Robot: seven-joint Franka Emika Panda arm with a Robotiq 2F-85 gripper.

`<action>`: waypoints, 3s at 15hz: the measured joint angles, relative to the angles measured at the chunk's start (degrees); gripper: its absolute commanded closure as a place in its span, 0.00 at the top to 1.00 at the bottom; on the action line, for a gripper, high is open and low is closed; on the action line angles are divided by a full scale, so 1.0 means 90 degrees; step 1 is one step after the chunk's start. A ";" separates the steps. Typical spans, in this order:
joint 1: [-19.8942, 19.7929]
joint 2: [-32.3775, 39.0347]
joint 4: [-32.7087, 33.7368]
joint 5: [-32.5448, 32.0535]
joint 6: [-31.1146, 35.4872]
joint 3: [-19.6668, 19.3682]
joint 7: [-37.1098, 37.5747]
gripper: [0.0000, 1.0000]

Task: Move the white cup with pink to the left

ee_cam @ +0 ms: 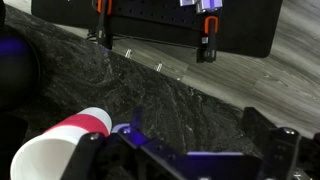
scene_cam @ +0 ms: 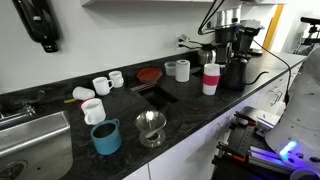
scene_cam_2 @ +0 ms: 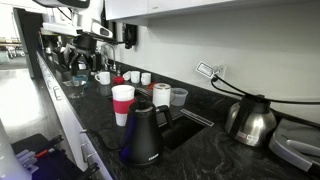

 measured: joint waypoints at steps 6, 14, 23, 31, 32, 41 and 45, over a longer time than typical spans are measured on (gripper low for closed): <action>0.0000 0.0000 0.0000 0.0000 0.0000 0.0000 0.0000 1.00; -0.0316 0.0052 0.0095 -0.0497 0.1017 -0.0009 0.0337 1.00; -0.0532 0.0198 0.0135 -0.0648 0.1447 -0.0035 0.0471 1.00; -0.0534 0.0201 0.0128 -0.0649 0.1448 -0.0035 0.0482 1.00; -0.0548 0.0212 0.0113 -0.0686 0.1457 -0.0033 0.0531 1.00; -0.0729 0.0540 -0.0079 -0.0734 0.1875 -0.0254 0.0713 1.00; -0.0729 0.0812 -0.0138 -0.0690 0.1907 -0.0415 0.0707 1.00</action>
